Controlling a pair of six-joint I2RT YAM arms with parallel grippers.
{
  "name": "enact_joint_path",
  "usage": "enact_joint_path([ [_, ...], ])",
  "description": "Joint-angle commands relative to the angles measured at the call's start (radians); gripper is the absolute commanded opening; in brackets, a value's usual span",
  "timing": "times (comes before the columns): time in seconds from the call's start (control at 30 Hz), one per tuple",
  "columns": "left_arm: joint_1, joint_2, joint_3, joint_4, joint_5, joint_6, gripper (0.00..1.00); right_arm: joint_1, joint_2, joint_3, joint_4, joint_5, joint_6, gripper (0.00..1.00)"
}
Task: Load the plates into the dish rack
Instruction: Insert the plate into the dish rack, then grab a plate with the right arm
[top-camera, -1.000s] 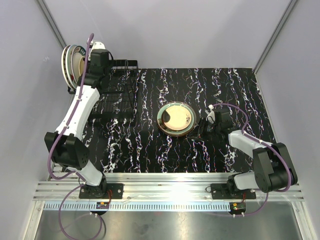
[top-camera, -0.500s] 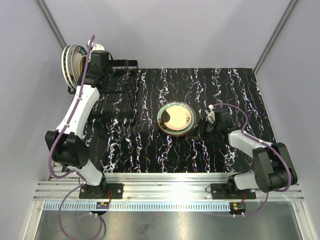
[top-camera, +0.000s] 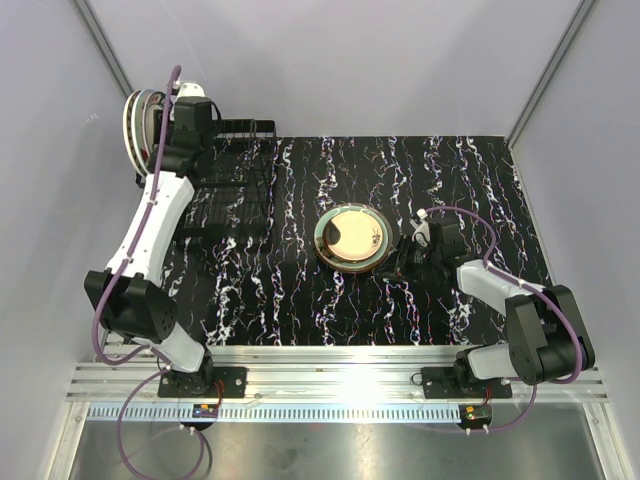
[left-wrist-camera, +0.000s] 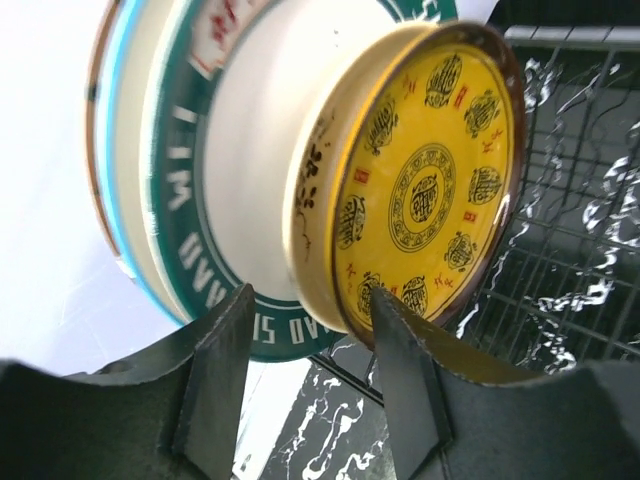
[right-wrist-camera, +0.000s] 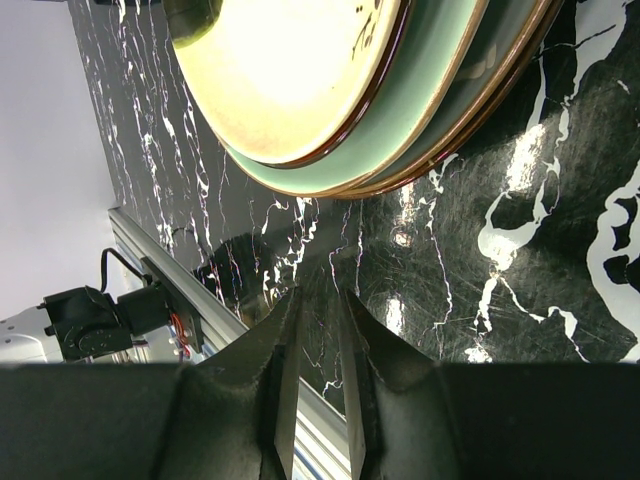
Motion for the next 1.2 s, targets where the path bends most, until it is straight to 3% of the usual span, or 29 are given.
enact_joint_path([
  [0.0,-0.01,-0.07,0.064,0.009,0.051,-0.018,0.54,0.005,-0.012,0.041,0.024,0.003,-0.019,0.28],
  [0.23,-0.011,-0.151,0.078,-0.011,0.164,-0.065,0.64,0.005,-0.018,0.049,0.02,0.015,-0.027,0.28],
  [0.47,-0.008,-0.383,-0.063,0.069,0.434,-0.19,0.88,0.005,-0.03,0.07,-0.042,0.03,-0.032,0.36],
  [0.57,-0.003,-0.472,-0.167,0.102,0.534,-0.223,0.99,0.005,-0.044,0.08,-0.068,0.055,-0.03,0.43],
  [0.63,0.006,-0.53,-0.243,0.112,0.592,-0.275,0.99,0.005,-0.061,0.084,-0.083,0.088,-0.027,0.48],
  [0.77,0.007,-0.631,-0.399,0.164,0.683,-0.325,0.99,0.005,-0.079,0.102,-0.095,0.16,0.022,0.49],
  [0.97,0.007,-0.774,-0.679,0.294,0.634,-0.329,0.99,0.005,-0.039,0.187,-0.121,0.246,0.067,0.45],
  [1.17,0.006,-0.843,-0.804,0.33,0.612,-0.328,0.99,0.003,0.079,0.308,-0.178,0.279,0.065,0.41],
])
